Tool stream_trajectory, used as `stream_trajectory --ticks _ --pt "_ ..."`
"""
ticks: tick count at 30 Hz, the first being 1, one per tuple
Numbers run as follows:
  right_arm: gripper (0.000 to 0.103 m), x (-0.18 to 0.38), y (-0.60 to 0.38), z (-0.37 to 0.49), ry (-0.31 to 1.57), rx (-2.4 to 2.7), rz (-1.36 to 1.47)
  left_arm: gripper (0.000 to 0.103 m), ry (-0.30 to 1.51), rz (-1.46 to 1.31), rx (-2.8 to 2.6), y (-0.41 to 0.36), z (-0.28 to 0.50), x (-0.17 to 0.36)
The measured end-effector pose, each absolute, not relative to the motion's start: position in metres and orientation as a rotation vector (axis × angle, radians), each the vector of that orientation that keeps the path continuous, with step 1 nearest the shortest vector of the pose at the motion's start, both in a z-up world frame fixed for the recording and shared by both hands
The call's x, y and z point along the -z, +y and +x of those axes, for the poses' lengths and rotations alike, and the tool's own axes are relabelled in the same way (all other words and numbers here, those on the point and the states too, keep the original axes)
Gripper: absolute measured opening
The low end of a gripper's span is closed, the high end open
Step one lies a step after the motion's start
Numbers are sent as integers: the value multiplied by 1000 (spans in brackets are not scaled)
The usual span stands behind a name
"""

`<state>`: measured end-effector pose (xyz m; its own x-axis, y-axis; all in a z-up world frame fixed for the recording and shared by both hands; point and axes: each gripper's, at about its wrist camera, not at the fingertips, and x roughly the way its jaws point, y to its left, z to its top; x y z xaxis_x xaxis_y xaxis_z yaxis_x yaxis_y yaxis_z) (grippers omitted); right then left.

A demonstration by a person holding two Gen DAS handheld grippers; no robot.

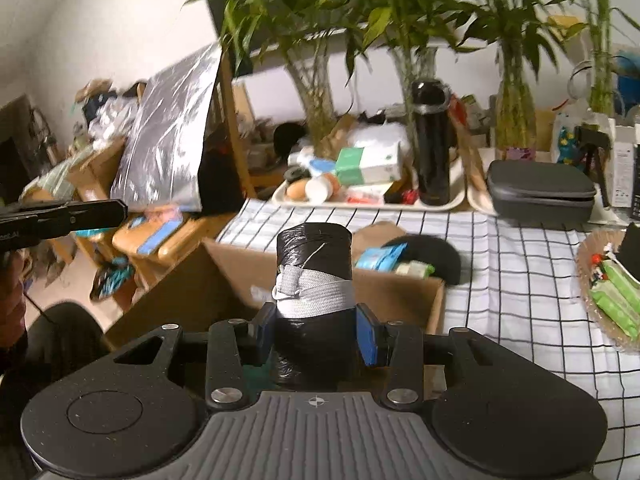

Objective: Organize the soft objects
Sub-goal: 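Open left tool over box while right tool releases black roll inside, then move both open tools back over the remaining items on the cloth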

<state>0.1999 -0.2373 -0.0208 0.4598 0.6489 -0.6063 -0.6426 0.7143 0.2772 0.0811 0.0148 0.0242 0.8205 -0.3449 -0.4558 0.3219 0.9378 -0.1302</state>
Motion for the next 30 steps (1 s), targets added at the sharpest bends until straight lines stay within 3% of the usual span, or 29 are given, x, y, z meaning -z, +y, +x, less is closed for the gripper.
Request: stream_trajectory --ticks 1,3,5,8,9,10,30 --pt "45 23 -235 198 757 -798 -9 6 503 -37 345 14 81 -21" --pt "45 26 -231 196 773 -801 -38 25 520 -27 329 14 80 -15" --pt "49 29 -227 195 792 -806 -59 50 518 -32 304 15 79 -10" --pt "93 30 -224 194 779 -785 -85 66 504 -32 256 18 78 -8" --pt "101 28 -224 192 760 -770 -93 67 502 -32 244 19 79 -7" --pt "103 27 -225 191 741 -756 -99 69 503 -33 234 20 80 -6" --pt "103 47 -226 220 831 -576 -27 69 550 -134 106 37 124 16"
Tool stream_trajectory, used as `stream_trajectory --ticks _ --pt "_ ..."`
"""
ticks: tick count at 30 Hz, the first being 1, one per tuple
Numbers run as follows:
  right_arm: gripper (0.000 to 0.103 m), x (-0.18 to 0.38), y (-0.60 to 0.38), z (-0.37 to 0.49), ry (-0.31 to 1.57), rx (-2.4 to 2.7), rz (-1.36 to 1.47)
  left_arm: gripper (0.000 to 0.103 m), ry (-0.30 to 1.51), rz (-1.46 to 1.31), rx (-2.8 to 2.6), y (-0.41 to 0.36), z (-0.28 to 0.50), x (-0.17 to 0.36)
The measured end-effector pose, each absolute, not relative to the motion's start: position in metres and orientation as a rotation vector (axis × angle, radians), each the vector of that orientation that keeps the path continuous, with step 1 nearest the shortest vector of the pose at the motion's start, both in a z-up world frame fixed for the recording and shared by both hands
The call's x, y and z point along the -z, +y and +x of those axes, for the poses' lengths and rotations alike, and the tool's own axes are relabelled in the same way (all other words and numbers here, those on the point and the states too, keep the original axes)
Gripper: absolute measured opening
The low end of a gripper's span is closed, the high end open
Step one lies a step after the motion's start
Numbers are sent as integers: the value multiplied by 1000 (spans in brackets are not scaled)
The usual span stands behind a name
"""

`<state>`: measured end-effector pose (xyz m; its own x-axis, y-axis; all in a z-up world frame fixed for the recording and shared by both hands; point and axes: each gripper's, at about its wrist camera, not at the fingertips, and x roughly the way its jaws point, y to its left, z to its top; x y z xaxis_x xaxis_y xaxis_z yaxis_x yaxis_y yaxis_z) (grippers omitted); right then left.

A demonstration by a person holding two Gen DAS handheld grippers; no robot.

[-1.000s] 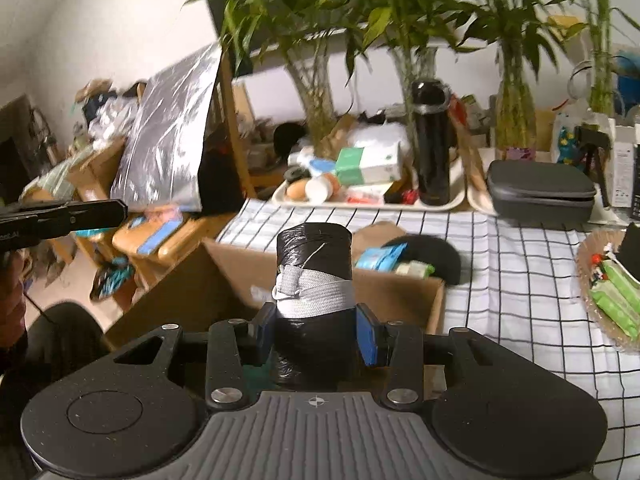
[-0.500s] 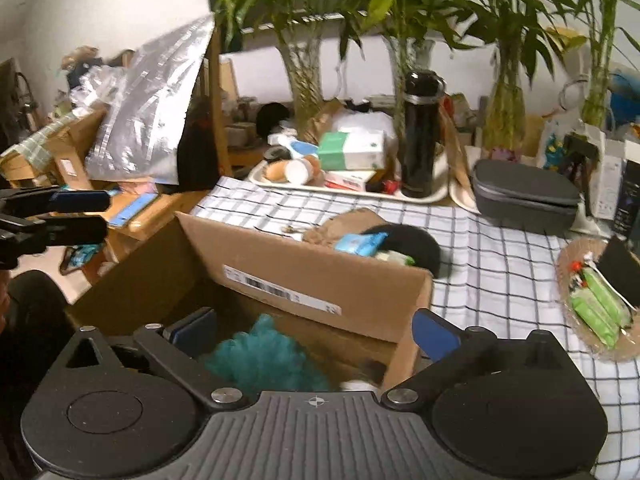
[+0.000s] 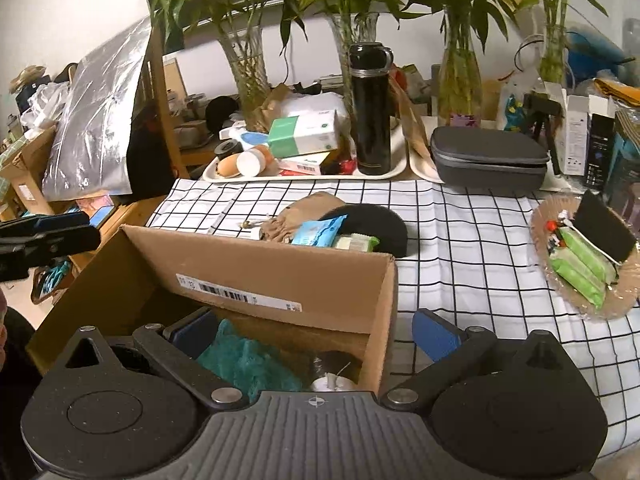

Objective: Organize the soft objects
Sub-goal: 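Move both open tools back over the remaining items on the cloth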

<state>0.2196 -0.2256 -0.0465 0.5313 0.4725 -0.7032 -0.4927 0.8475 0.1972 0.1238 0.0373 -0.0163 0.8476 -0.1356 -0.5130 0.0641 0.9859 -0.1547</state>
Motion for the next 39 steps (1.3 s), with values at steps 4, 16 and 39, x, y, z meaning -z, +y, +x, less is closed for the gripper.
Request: stream_trajectory --ticks 4,16,39 --pt "103 48 -228 221 833 -548 -37 69 546 -148 91 36 122 20" --pt "103 44 -241 232 789 -484 31 69 537 -144 91 47 123 23" --pt "103 53 -212 250 845 -633 32 69 532 -356 34 95 136 47"
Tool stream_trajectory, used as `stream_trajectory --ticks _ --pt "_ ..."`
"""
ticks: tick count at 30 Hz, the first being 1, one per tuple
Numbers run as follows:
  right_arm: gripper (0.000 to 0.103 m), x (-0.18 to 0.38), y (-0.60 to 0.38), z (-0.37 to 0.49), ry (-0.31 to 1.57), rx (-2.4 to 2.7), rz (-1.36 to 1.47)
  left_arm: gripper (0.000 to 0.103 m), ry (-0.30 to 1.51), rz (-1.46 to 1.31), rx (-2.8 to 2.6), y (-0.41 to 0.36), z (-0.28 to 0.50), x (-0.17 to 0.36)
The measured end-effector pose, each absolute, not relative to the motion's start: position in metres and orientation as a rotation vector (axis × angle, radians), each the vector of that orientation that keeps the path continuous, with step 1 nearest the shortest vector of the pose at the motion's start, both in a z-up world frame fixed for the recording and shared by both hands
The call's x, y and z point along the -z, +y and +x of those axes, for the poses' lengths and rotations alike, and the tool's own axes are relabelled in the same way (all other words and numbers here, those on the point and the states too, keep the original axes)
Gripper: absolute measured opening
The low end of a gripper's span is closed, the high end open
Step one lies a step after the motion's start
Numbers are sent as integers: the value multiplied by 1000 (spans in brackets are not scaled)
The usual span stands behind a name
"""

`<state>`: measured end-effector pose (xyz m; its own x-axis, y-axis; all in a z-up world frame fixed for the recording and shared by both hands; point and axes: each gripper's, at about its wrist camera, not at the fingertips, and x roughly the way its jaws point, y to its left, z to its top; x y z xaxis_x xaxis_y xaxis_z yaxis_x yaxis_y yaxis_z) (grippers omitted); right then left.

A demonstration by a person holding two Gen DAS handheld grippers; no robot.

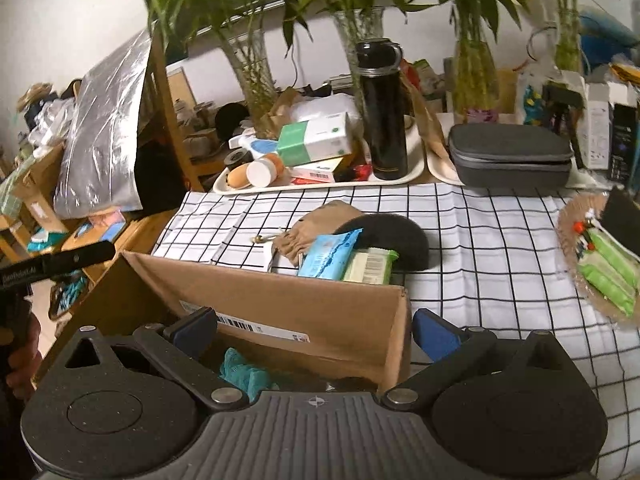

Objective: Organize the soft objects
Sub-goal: 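Move both open tools back over the remaining items on the cloth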

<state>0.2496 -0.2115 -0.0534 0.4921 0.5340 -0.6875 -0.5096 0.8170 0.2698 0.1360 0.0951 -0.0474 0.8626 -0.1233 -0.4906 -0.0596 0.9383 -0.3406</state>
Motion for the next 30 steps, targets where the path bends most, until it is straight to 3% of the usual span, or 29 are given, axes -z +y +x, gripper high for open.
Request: stream_trajectory --ticks 30 --pt "103 49 -233 282 785 -578 54 69 532 -327 18 108 176 51"
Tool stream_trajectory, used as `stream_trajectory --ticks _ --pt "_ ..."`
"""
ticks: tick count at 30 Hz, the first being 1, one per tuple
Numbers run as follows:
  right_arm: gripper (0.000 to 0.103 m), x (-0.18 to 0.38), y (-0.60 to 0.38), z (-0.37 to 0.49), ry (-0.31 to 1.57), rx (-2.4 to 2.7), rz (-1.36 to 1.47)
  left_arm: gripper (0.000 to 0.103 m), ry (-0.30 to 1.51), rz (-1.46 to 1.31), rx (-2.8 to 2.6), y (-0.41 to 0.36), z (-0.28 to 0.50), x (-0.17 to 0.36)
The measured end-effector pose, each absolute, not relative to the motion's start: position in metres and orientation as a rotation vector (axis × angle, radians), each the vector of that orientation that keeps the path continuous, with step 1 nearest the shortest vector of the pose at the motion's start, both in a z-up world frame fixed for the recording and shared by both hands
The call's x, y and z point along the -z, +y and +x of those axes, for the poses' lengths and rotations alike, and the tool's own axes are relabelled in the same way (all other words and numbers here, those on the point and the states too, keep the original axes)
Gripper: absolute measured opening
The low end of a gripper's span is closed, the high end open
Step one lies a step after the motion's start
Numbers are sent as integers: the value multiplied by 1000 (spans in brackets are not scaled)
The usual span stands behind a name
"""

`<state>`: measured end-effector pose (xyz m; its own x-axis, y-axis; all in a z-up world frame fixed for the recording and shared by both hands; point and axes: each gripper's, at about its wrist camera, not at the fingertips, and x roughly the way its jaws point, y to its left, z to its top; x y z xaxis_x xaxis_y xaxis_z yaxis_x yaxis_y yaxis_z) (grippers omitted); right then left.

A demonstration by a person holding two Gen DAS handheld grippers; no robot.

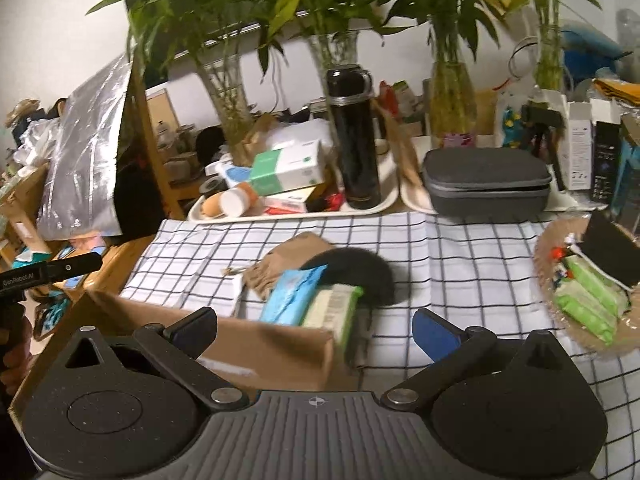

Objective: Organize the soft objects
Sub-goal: 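Move both open tools back over the remaining items on the cloth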

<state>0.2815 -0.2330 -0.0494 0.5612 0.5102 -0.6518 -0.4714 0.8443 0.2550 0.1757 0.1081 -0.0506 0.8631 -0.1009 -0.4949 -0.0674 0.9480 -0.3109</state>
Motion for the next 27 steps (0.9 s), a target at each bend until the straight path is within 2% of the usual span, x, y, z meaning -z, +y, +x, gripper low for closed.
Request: stream_trajectory --ticks 15,27 --pt "103 68 -237 329 802 -517 -5 69 610 -286 62 122 223 69" --pt "103 78 -240 359 832 -456 -6 69 763 -185 251 115 266 99"
